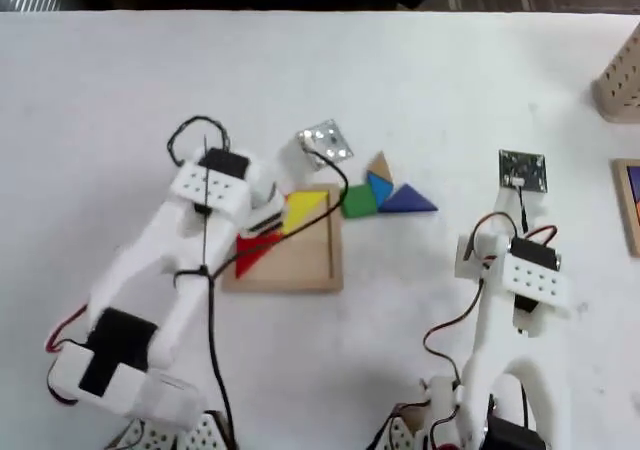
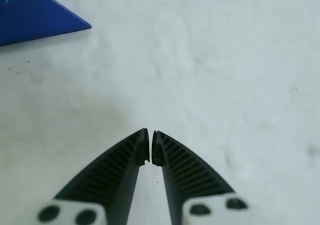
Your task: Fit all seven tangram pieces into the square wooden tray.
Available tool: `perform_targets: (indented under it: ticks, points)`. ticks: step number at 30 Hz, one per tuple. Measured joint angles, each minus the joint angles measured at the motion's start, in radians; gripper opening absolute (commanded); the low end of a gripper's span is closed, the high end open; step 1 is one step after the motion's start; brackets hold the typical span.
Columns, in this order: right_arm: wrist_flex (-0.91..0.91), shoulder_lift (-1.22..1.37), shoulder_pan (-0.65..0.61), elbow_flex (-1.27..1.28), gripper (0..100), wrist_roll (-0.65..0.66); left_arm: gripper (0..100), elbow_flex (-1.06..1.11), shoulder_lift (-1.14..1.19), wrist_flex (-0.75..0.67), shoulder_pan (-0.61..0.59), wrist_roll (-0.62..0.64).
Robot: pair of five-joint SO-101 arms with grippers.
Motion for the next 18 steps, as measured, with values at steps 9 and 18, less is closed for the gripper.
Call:
perform_targets:
  ticks: [9, 18]
  points:
    - [0.0, 0.0, -0.018, 0.0, 2.0, 0.005, 22, 0.0, -0.002, 0.046, 0.046, 0.084]
    - [0.0, 0.0, -0.02, 0.0, 2.0, 0.006, 22, 0.057, -0.006, 0.046, 0.064, 0.157]
